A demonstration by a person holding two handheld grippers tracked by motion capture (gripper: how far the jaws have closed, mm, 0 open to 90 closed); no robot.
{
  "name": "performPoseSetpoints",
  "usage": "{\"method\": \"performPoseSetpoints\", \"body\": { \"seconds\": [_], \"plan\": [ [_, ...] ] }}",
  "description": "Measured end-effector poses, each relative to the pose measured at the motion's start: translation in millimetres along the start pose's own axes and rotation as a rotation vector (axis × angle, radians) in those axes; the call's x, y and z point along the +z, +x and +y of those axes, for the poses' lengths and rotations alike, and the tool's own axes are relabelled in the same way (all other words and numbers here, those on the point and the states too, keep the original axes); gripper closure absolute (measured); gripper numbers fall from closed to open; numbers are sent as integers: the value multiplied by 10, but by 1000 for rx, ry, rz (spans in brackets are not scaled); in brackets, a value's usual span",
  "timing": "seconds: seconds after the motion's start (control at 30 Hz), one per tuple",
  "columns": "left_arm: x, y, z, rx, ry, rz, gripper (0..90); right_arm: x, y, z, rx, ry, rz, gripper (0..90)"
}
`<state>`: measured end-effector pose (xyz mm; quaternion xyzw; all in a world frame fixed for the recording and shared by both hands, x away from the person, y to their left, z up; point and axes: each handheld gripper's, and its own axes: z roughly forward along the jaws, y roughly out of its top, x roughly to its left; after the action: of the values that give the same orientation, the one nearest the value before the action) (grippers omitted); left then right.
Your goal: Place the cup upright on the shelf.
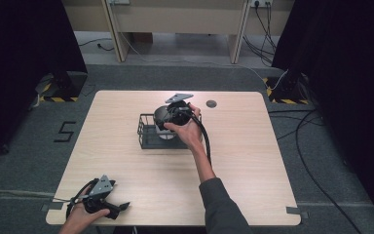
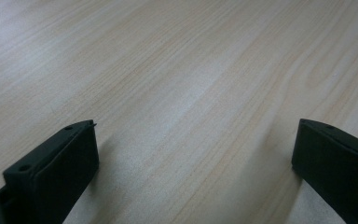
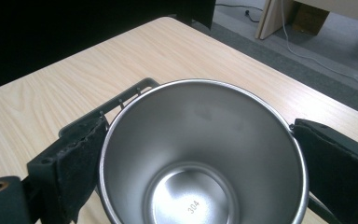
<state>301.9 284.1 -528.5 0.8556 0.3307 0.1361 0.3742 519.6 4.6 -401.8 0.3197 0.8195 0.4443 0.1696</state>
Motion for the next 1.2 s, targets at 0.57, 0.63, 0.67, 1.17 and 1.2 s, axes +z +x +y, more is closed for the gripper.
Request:
{"method": "performPoseSetpoints", "body": {
  "seconds": [0.57, 0.63, 0.67, 1.17, 1.2],
  "plan": [
    [0, 0, 0, 0, 0, 0, 0, 27, 88, -31, 17, -8, -47, 61],
    [0, 0, 0, 0, 0, 0, 0, 28, 92, -30, 18, -6, -50, 61],
    [0, 0, 0, 0, 0, 0, 0, 28, 94, -30, 19, -5, -51, 61],
    [-1, 1, 0, 1, 1, 0, 0, -8, 87, -11, -9, -53, -67, 47],
    [-1, 1, 0, 1, 1, 0, 0, -20, 84, 2, -3, -62, -65, 51]
  ]
}}
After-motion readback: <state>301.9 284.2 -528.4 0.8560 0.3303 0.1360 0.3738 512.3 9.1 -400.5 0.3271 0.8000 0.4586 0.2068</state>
